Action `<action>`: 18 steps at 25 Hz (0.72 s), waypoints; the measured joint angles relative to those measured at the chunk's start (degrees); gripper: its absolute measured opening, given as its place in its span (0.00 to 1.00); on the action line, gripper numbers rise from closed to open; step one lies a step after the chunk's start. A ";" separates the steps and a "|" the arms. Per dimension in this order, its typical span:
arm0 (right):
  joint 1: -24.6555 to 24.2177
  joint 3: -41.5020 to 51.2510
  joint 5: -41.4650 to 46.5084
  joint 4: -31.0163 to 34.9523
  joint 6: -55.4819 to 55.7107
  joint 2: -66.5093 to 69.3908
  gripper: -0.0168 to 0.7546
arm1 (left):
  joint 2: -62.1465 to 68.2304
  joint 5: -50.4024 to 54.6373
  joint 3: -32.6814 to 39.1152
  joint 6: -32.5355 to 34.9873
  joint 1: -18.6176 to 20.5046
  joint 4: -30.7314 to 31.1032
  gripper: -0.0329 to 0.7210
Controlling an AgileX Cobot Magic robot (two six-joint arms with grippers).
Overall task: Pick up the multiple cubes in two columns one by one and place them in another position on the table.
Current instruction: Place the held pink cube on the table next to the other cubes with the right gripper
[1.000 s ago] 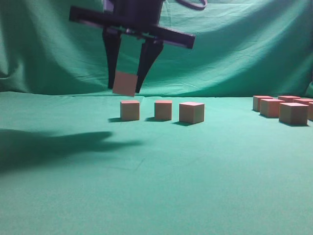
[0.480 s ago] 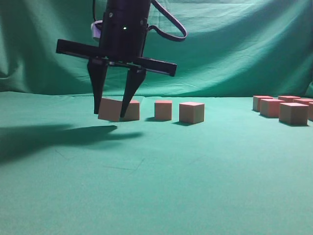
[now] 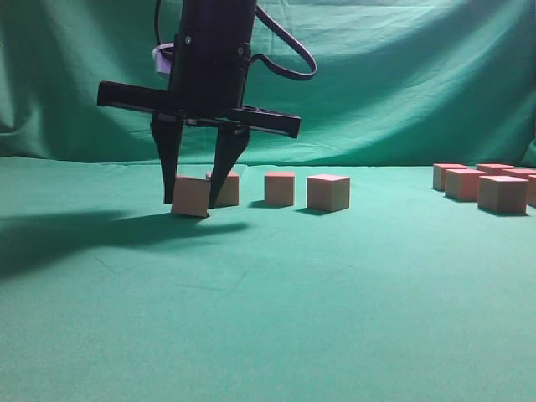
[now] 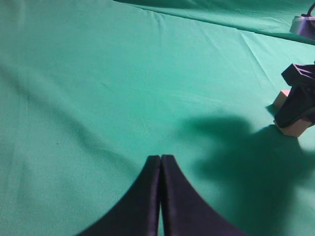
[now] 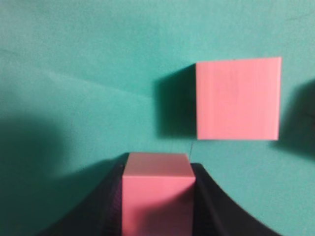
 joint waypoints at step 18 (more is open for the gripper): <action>0.08 -1.16 -0.03 0.16 -1.05 0.58 0.78 | 0.00 0.00 0.00 0.00 0.00 0.00 0.04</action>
